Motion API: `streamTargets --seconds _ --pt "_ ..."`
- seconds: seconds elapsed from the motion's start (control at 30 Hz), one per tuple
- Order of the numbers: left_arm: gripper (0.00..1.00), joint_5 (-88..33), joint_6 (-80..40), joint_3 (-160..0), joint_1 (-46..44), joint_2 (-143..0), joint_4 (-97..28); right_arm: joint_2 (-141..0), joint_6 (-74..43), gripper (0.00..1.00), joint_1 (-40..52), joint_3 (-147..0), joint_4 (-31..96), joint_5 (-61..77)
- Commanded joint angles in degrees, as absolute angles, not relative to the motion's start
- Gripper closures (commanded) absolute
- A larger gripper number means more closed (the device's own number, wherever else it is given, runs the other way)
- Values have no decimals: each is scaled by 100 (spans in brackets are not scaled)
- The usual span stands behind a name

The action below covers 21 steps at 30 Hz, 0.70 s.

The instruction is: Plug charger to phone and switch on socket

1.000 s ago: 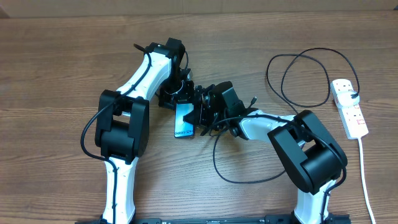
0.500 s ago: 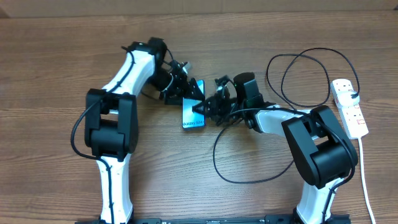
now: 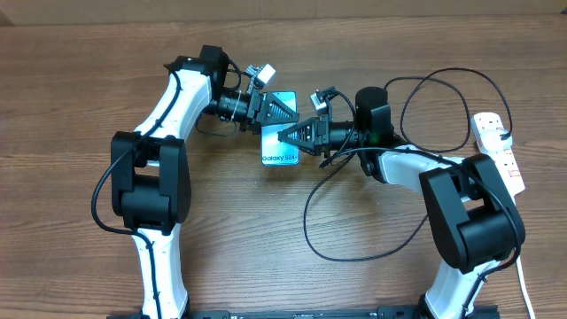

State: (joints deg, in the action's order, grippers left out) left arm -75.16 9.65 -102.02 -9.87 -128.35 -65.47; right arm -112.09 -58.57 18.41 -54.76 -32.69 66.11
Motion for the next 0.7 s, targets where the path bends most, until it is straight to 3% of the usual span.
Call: streamTargets --seconds 0.0,0.23,0.4,0.47,0.5,0.57,0.67 --pt "59 -8943 1288 -10221 -1194 -12645 -6490 -11174 -6154 96 1986 -5575 -3216 6521" --pt "96 -8945 884 -10221 -1153 -12645 -5937 -11174 -6149 96 1999 -5575 -3212 6613" --pt "96 -8759 642 -10221 -1057 -12645 -5684 -11177 -6090 94 2001 -5575 -3214 6613" --pt "96 -8108 493 -10221 -1002 -12645 -5693 -11174 -5892 78 1997 -5575 -3214 6639" --pt "96 -7581 384 -10219 -972 -12645 -5699 -11174 -5780 60 1979 -5575 -3216 6681" --pt "96 -6617 110 -10215 -934 -12648 -5782 -11174 -5686 34 1940 -5575 -3214 6716" --pt "96 -6001 -30 -10215 -893 -12645 -6020 -11174 -5655 20 1831 -5575 -3212 6726"
